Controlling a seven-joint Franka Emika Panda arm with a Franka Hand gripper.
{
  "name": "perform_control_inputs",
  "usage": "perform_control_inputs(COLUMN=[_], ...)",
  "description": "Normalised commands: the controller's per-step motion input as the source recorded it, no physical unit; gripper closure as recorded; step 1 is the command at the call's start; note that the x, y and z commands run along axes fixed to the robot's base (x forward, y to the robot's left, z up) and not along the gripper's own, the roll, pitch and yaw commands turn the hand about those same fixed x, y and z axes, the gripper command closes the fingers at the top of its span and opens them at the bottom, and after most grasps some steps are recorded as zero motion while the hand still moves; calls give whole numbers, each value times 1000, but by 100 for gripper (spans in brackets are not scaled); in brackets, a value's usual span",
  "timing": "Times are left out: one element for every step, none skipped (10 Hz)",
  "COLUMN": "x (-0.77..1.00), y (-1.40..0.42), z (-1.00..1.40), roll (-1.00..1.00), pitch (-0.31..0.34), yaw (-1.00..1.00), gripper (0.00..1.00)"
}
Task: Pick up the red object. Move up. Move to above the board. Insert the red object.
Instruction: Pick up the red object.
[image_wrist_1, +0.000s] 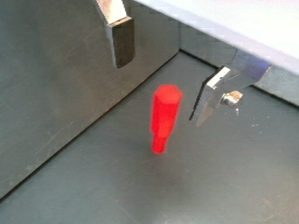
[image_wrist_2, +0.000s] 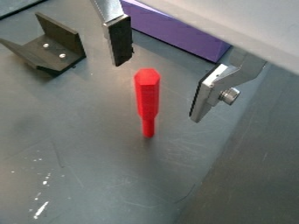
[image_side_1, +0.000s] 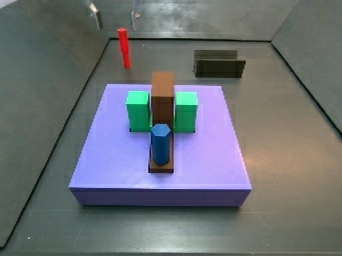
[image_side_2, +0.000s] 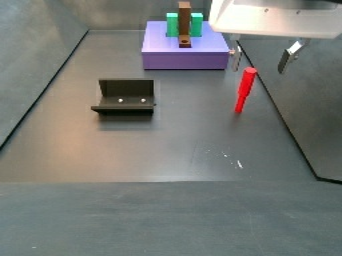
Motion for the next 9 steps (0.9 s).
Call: perform_control_inputs(x=[0,0,0,0,0,0,0,0,0], y=[0,0,0,0,0,49,6,6,63], z=[-317,-303,-294,-274,-271,-223,-189,-151,-117], roll=[0,0,0,11,23,23,17,30,29], pitch=[-54,-36,-31,-20,-10,0,0,0,0], yaw=[0,0,0,0,-3,-34,-34,-23,-6], gripper=[0,0,0,0,0,0,0,0,0])
